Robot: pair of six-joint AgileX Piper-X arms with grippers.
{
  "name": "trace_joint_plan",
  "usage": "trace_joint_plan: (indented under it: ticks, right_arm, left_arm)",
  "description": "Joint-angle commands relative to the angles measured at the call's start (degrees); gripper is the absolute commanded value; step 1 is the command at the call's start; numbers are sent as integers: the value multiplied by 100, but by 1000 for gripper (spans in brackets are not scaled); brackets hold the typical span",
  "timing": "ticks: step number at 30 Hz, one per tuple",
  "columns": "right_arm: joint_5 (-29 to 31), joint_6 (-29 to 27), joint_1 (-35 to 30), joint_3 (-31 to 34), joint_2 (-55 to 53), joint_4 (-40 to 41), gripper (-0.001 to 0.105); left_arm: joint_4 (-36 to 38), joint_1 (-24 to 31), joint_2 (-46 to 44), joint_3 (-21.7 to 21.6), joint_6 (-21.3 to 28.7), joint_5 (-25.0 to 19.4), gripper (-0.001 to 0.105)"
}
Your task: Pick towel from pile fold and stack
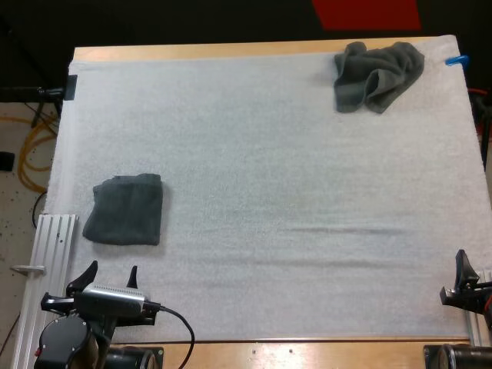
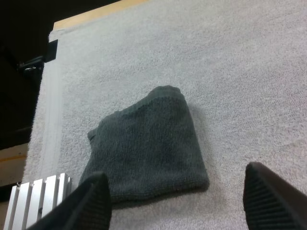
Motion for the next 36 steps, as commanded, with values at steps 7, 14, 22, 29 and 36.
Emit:
trace_joint_plan:
  ticks: [7, 14, 22, 29, 36]
  right_arm:
    - [10, -9, -13, -48, -233, -127, 67]
    - [-13, -25, -13, -690, 350, 98, 67]
    - [-1317, -25, -13, -1902, 1961, 188, 67]
    - [-2535, -44, -13, -2521, 3263, 28, 67]
    - [-2636, 160, -13, -2810, 4643, -1311, 67]
  left_arm:
    - [-106, 3, -640, -117, -15, -51, 58]
    - [-106, 3, 432, -1000, -15, 277, 58]
    - [-121, 3, 2179, -2576, -15, 2089, 58]
    - [-443, 3, 3042, -3069, -24, 3514, 58]
    - [-1019, 3, 3271, -3067, -57, 3684, 58]
